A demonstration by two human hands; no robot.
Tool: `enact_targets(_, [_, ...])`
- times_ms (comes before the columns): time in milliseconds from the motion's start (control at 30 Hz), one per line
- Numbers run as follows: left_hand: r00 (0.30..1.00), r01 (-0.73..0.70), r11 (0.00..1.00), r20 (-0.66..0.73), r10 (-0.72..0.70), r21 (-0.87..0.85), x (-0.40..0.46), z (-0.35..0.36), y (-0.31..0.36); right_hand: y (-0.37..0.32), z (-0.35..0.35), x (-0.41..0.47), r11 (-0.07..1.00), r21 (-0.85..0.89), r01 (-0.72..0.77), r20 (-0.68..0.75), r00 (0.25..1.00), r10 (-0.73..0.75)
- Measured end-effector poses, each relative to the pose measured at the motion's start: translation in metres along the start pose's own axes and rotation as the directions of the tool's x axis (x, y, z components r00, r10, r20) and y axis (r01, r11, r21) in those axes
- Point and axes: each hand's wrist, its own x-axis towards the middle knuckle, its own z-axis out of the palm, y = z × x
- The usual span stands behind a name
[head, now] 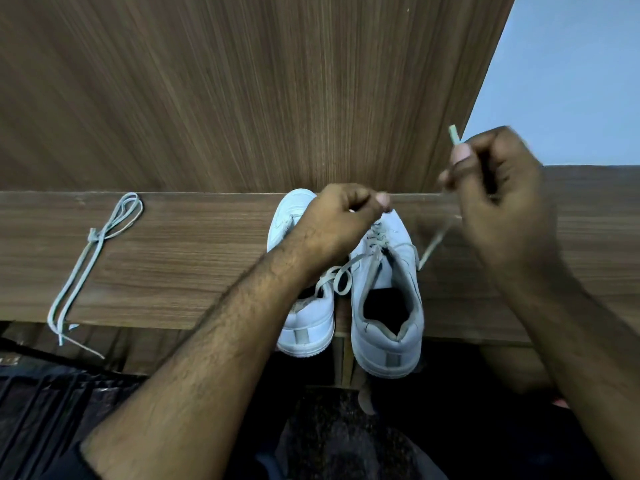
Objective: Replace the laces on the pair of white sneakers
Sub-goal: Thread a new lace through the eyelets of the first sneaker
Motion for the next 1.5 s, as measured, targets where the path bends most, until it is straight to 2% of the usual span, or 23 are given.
enact_targets(67, [0.998, -0.025, 0.993, 0.064, 0.018, 0.113, 0.0, -0.003, -0.005, 0.005, 0.005, -0.002, 1.0, -0.029, 0.0, 0.209, 0.978, 0.006])
enact_targets(133, [0.99, 0.001, 0.977, 0.14, -0.032, 0.215, -0.001, -0.005, -0.009, 0.016, 0.013, -0.006, 0.972, -0.227, 0.068, 0.379, 0.925, 0.023])
enact_targets(200, [0.982, 0.03, 0.945, 0.165, -0.088, 0.327, -0.002, -0.006, -0.012, 0.023, 0.018, -0.008, 0.929, -0.347, 0.131, 0.491, 0.869, 0.061])
enact_targets(267, [0.973, 0.049, 0.923, 0.191, -0.13, 0.381, -0.005, -0.007, -0.013, 0.023, 0.017, -0.008, 0.921, -0.368, 0.126, 0.539, 0.836, 0.101])
enact_targets(367, [0.958, 0.117, 0.932, 0.209, -0.197, 0.343, -0.01, -0.005, -0.011, 0.021, 0.014, -0.006, 0.918, -0.382, 0.106, 0.559, 0.817, 0.138])
enact_targets(500, [0.921, 0.301, 0.918, 0.172, -0.35, 0.257, -0.012, -0.003, -0.005, 0.015, 0.015, -0.008, 0.89, -0.43, 0.153, 0.608, 0.778, 0.16])
enact_targets(667, [0.869, 0.436, 0.893, 0.205, -0.45, 0.114, -0.012, -0.004, -0.004, 0.01, 0.02, -0.012, 0.861, -0.476, 0.18, 0.608, 0.775, 0.174])
enact_targets(833, [0.851, 0.463, 0.882, 0.233, -0.47, 0.086, -0.01, -0.006, -0.01, 0.011, 0.03, -0.019, 0.861, -0.473, 0.189, 0.608, 0.777, 0.163])
enact_targets(1233, [0.867, 0.427, 0.904, 0.269, -0.419, 0.029, -0.012, -0.011, -0.013, 0.01, 0.036, -0.02, 0.889, -0.456, 0.041, 0.609, 0.743, 0.278])
enact_targets(1367, [0.887, 0.41, 0.912, 0.222, -0.406, 0.03, -0.012, -0.009, -0.01, 0.01, 0.028, -0.018, 0.925, -0.379, -0.003, 0.595, 0.765, 0.247])
enact_targets(1500, [0.891, 0.442, 0.895, 0.137, -0.433, -0.05, -0.013, -0.011, -0.006, 0.011, 0.024, -0.015, 0.936, -0.347, -0.055, 0.513, 0.824, 0.239])
